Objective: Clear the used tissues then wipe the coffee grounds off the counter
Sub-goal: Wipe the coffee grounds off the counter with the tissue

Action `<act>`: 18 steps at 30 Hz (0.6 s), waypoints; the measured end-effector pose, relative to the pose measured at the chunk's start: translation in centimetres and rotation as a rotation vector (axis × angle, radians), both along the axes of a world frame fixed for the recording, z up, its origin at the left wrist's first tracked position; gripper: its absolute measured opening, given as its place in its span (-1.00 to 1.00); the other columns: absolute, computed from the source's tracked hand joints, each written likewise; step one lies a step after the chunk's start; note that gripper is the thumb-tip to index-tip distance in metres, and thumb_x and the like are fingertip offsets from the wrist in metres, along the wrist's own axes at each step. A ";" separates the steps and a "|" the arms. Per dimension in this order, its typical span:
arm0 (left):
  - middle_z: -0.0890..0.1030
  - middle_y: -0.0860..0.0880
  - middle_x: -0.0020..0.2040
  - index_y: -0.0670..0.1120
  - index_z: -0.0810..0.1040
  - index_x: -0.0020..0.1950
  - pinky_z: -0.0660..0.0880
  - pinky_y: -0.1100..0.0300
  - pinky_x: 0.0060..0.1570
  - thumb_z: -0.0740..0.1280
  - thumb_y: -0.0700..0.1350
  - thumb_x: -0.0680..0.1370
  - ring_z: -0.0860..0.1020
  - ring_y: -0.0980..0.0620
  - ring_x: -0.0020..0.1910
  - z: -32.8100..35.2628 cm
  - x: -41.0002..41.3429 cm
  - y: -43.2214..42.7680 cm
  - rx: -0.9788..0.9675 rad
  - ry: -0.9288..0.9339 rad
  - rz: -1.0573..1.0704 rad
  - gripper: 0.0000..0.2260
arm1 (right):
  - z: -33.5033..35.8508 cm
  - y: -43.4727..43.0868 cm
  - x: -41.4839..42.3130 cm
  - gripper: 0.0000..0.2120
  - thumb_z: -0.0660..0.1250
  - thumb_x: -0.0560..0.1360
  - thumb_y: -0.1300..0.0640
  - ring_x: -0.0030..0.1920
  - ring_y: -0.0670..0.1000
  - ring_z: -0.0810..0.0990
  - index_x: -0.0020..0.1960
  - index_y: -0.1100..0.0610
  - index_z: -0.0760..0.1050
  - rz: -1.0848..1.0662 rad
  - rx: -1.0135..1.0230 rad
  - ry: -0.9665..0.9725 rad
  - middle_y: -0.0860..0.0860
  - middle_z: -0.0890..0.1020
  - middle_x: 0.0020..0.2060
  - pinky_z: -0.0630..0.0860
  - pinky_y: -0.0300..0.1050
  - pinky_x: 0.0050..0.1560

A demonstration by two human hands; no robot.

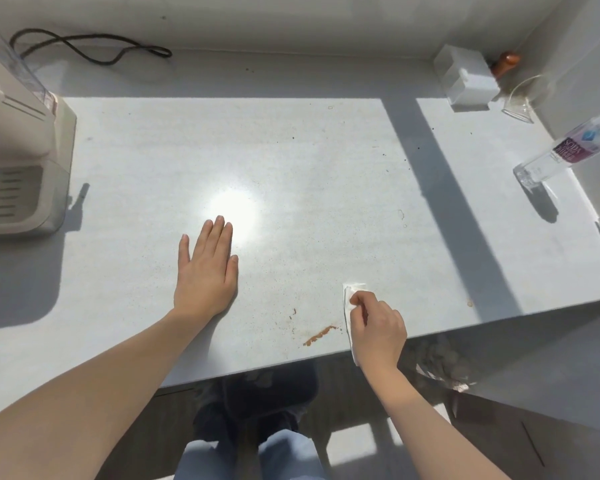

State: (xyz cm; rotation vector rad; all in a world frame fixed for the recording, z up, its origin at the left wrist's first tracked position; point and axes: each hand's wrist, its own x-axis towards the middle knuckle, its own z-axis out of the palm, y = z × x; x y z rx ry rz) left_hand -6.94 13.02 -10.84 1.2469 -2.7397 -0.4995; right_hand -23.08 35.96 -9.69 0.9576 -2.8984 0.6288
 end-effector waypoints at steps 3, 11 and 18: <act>0.00 0.00 0.59 -0.07 0.00 0.56 -0.21 -0.08 0.50 -0.02 -0.04 0.63 -0.10 0.07 0.56 0.1 0.0 0.0 0.012 0.009 -0.005 -0.50 | 0.2 -1.0 2.1 -0.82 0.40 0.39 0.32 -0.51 0.01 0.36 -0.17 0.05 0.54 -0.059 0.014 -0.015 -0.03 0.49 -0.53 0.33 -0.16 -0.43; 0.03 -0.04 0.59 -0.10 0.01 0.56 -0.17 -0.11 0.48 -0.02 -0.04 0.63 -0.06 0.01 0.56 0.2 0.1 -0.1 -0.001 0.004 -0.020 -0.50 | 0.4 -6.1 8.1 -0.82 0.37 0.41 0.30 -0.49 -0.01 0.33 -0.15 0.02 0.57 -0.210 0.005 -0.089 -0.03 0.54 -0.50 0.28 -0.19 -0.38; 0.01 -0.04 0.59 -0.10 0.00 0.56 -0.17 -0.13 0.49 -0.02 -0.04 0.63 -0.06 0.01 0.56 0.1 0.3 -0.3 0.030 0.021 -0.033 -0.50 | 1.1 -7.0 8.7 -0.80 0.13 0.56 0.14 -0.36 -0.03 0.50 0.01 -0.09 0.47 -0.165 0.124 -0.291 -0.10 0.55 -0.37 0.30 -0.14 -0.38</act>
